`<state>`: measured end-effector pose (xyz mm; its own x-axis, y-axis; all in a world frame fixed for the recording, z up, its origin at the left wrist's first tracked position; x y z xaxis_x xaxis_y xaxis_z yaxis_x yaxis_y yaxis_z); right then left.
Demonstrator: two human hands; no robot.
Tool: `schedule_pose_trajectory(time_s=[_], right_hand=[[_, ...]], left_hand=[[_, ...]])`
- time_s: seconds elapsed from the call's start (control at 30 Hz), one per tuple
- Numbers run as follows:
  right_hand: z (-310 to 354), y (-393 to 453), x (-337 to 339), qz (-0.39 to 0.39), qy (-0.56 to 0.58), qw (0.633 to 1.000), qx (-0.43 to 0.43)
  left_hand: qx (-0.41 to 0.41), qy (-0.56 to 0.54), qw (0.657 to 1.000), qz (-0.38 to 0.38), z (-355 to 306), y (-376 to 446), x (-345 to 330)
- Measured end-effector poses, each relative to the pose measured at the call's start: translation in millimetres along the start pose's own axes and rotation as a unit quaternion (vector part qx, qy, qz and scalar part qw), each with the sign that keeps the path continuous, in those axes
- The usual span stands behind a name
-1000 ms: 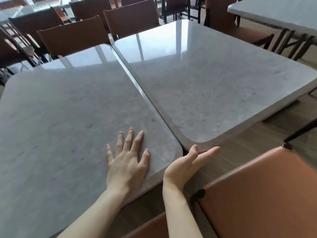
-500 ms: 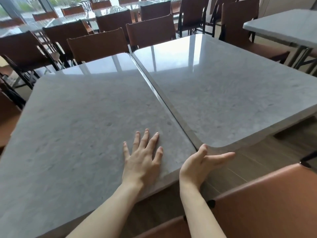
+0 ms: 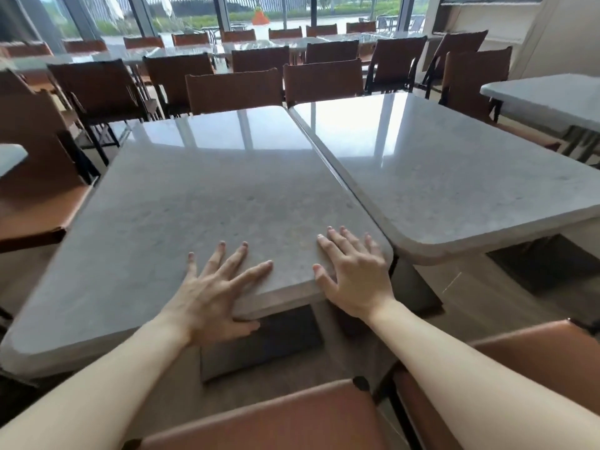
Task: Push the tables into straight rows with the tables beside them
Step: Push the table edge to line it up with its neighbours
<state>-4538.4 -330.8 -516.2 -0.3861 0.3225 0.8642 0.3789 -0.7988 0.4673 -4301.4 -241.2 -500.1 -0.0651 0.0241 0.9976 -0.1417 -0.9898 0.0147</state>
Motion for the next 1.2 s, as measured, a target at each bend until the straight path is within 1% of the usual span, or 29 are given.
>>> schedule_pose_trajectory(time_s=[0.03,0.17,0.23,0.33,0.5,0.63,0.9,1.0,1.03,1.07,1.17,1.2], right_hand=[[0.8,0.4,0.0,-0.026,-0.001,1.0,0.0],[1.0,0.1,-1.7,-0.066,-0.008,0.998,0.01],[0.0,0.8,-3.9,-0.079,-0.007,0.997,0.016],[1.5,1.4,-6.1,-0.07,0.001,0.997,0.012],[1.6,1.9,-7.5,-0.055,0.003,0.998,0.011],[2.5,3.6,-6.9,-0.045,0.001,0.999,0.01],[2.1,4.6,-10.0,-0.051,0.004,0.999,0.013],[-0.3,5.0,-11.7,-0.068,0.003,0.997,0.019],[-0.2,5.1,-10.9,-0.062,0.004,0.998,0.015],[-1.8,6.0,-12.5,-0.075,0.001,0.997,0.022],[-1.2,4.9,-12.1,-0.069,0.0,0.997,0.021],[-2.8,4.2,-12.9,-0.08,-0.003,0.996,0.024]], left_hand=[[0.004,-0.008,1.0,-0.009,1.3,0.3,-1.6],[-0.008,-0.027,1.0,-0.003,5.0,2.7,-2.6],[-0.009,-0.017,1.0,0.012,7.3,3.3,-3.5],[-0.016,-0.006,1.0,0.01,7.0,2.2,-4.0],[-0.022,-0.025,0.999,-0.003,10.0,3.0,-6.7],[-0.021,-0.018,1.0,0.004,8.8,3.3,-5.1],[-0.031,-0.026,0.999,-0.014,14.3,5.7,-10.8],[-0.034,-0.027,0.999,-0.025,16.6,7.0,-12.2],[-0.034,-0.028,0.999,-0.022,16.8,8.0,-11.8],[-0.037,-0.028,0.999,-0.019,16.8,8.2,-12.9],[-0.031,-0.027,0.999,-0.024,17.4,7.5,-14.6],[-0.031,-0.031,0.999,-0.029,16.5,8.2,-13.3]])
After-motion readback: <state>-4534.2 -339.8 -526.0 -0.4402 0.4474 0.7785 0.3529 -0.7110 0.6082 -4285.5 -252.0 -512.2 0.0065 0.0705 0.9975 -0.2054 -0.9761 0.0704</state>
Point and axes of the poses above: each hand's wrist, its own y-axis towards the middle knuckle, its own x-axis out of the back of the hand, z = x × y, the point moved 3 cm from there along y, towards the middle knuckle, and after that the axes turned 6 degrees about -z, right-handed, at the moved point
